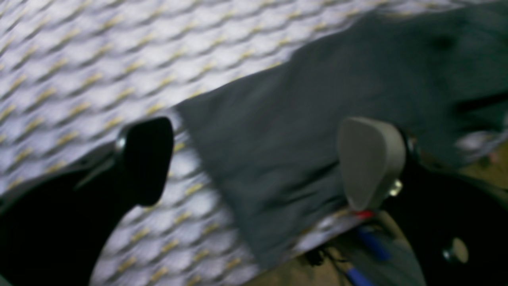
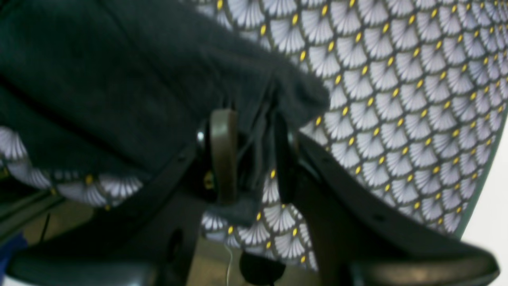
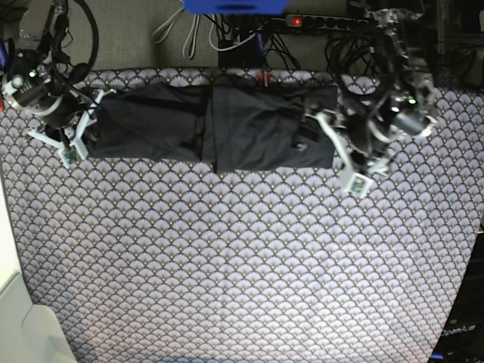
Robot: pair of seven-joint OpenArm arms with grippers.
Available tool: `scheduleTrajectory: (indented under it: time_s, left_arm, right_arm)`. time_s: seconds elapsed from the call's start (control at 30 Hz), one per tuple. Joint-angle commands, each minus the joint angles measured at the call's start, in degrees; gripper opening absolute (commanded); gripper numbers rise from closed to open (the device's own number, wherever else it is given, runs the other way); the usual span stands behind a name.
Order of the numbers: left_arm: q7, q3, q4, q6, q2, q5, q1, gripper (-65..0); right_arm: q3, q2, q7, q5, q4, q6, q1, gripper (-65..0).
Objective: Fold the T-shirt properly
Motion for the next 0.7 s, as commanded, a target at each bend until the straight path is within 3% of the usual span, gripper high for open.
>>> scheduleTrajectory:
  time_s: [0.0,0.2,0.4,0.5,0.67]
  left_arm:
    - [-0.98,-1.54,0.84,-0.14,-1.04,-0.95,-0.49,0.0]
    - [-0.98,-6.28,-2.32,-0.14,-4.82,-0.69,0.04,0.0]
    - [-1.15,-8.66,-7.07,-0.14,-4.73,-0.69,0.22,0.0]
    - [-1.24,-8.66,-7.25,-0.14,-4.73,-0.69,0.22,0.0]
    - [-1.15,-8.66,-7.16,-0.14,-4.73,-0.69,0.22,0.0]
  right_arm:
    - [1.36,0.63,0.58,-0.06,0.91,-0.21,0.58,-47.6]
    - [3.21,0.27,-0.48,0.73,0.91,-0.21,1.55,-46.5]
    - [6.81,0.71,-9.45,11.37,0.91,-0.21,2.60,-35.8]
    - [7.51,1.42,-9.97,15.06,0.73,-0.21,2.60,-32.5]
    - [6.99,1.15,-10.24,15.85,-0.59,-0.21,2.60,-31.7]
